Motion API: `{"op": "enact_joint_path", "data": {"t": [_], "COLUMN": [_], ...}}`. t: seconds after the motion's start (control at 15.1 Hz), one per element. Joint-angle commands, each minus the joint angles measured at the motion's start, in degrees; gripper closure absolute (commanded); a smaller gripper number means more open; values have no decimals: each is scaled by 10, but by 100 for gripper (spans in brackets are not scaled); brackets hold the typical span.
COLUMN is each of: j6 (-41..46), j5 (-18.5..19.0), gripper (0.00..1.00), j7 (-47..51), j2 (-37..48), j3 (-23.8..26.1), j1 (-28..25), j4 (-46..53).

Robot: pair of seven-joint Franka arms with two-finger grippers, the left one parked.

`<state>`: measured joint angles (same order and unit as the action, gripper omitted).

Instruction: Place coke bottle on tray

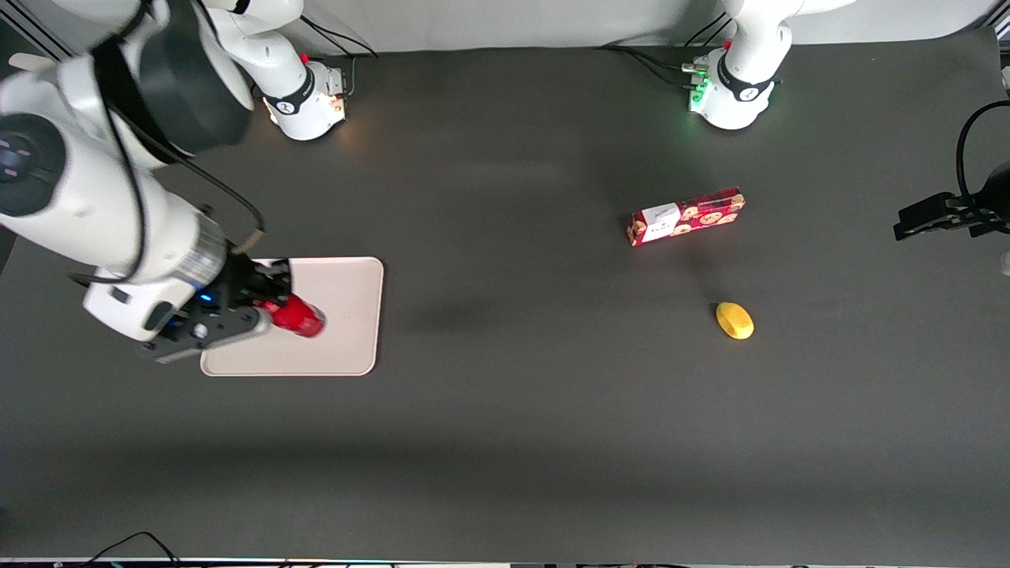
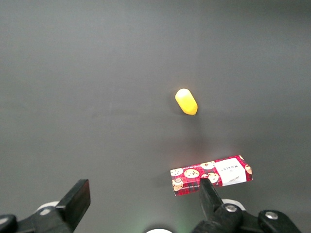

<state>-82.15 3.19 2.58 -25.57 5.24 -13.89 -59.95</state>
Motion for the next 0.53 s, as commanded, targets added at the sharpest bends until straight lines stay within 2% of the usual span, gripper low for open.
{"op": "enact_joint_path", "data": {"t": [0.0, 0.2, 0.46], "j6": [-4, -99, -234], "j5": [-4, -5, -5], "gripper": [100, 100, 100], "j7": [-105, -202, -311], "j2": [121, 235, 311], "j3": [-57, -129, -213], "j1": [6, 6, 6], "j4": [-147, -331, -510]}}
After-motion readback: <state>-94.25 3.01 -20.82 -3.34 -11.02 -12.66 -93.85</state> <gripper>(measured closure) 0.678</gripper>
